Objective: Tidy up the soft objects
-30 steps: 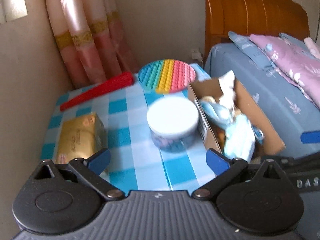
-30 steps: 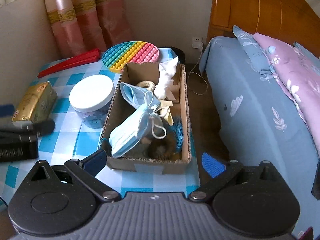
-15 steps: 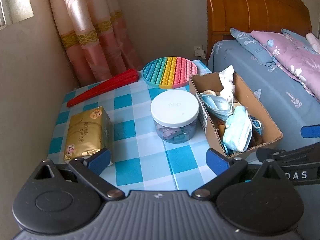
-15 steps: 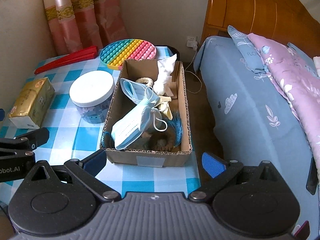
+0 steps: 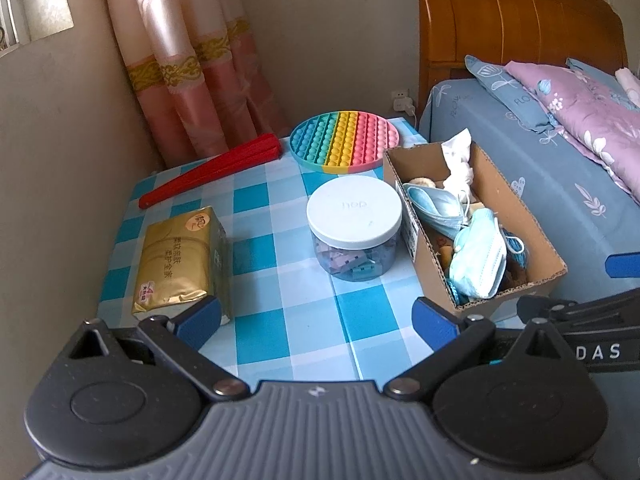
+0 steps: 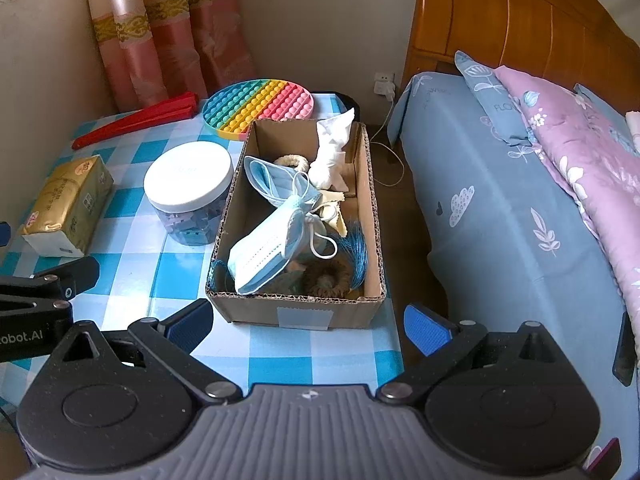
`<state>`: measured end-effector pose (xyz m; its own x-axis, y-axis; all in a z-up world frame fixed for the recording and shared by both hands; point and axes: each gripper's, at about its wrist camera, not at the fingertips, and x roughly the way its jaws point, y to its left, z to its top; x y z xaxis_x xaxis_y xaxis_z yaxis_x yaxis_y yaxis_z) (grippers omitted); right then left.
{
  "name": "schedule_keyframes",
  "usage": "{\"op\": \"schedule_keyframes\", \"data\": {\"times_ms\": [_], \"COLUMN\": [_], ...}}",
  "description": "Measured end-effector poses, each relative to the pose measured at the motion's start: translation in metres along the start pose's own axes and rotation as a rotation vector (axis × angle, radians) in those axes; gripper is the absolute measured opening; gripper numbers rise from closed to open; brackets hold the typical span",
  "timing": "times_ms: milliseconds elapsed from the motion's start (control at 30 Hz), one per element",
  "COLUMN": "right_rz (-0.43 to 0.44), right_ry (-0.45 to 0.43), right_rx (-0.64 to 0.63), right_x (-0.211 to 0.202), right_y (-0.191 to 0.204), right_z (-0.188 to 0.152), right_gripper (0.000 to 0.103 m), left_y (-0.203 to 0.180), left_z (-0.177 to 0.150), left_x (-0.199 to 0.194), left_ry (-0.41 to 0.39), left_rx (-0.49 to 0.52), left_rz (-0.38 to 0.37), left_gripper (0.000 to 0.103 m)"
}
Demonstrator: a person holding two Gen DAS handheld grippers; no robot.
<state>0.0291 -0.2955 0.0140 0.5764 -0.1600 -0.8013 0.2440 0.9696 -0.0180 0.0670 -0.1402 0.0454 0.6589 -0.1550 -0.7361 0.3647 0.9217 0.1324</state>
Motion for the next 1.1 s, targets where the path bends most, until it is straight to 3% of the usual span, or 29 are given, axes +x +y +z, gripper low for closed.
{"op": "schedule_keyframes", "data": {"times_ms": [1100], "right_rz": [0.003], "right_ry": [0.01], "right_rx": [-0.013], "right_x": [0.0021], "right_y": [0.001], "right_z": [-0.003], "right_gripper": [0.103], "left_y": [0.0022], "left_z": [-0.0001], "left_x": [0.0011], "left_ry": [0.034], "left_rx": [-0.04], "left_rz": [-0.043], "left_gripper": [0.101]}}
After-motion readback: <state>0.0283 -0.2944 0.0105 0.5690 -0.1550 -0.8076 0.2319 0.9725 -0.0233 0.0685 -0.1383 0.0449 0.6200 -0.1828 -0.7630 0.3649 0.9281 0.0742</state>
